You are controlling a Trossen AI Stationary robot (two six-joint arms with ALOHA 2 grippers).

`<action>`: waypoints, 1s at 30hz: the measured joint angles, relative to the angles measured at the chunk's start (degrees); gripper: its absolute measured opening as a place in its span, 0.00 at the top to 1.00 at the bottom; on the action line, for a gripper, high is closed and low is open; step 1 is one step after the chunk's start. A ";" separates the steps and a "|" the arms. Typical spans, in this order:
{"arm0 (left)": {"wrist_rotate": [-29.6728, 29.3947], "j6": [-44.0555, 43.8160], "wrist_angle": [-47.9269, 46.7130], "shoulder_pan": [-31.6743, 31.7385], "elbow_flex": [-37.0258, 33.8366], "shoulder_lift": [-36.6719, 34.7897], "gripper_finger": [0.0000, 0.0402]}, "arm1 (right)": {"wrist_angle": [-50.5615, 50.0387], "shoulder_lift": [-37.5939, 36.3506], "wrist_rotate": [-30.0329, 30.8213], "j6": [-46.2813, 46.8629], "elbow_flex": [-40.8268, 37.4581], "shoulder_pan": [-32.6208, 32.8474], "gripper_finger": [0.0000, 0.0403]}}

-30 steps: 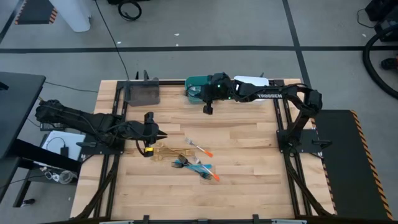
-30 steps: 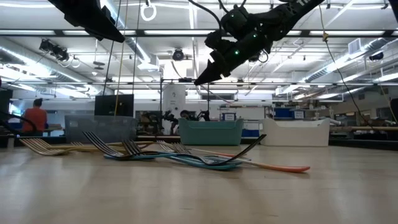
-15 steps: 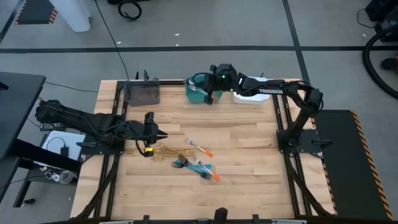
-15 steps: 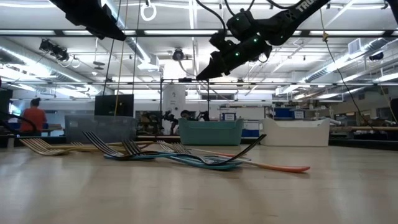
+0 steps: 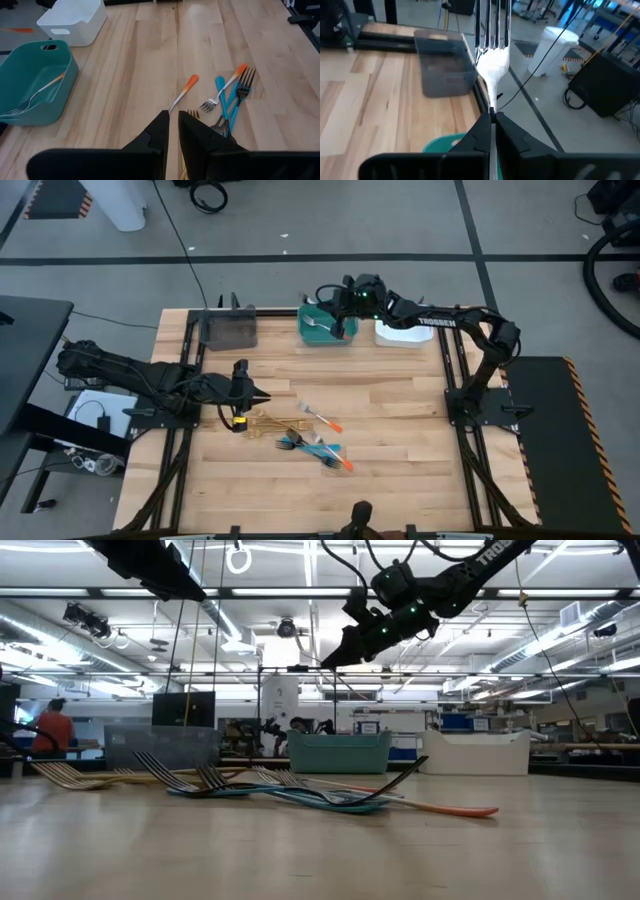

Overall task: Sort silverware by color (type)
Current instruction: Put the orange fork into the blue bin

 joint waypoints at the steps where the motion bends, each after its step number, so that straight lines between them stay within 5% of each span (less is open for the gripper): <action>1: 0.00 0.00 0.02 0.00 0.00 0.00 0.88 | 0.71 0.54 -0.36 0.11 0.05 -0.13 0.95; 30: 0.02 -0.04 1.45 -0.02 -0.02 -0.02 0.87 | 4.89 6.77 -2.43 1.73 -0.05 -2.82 0.95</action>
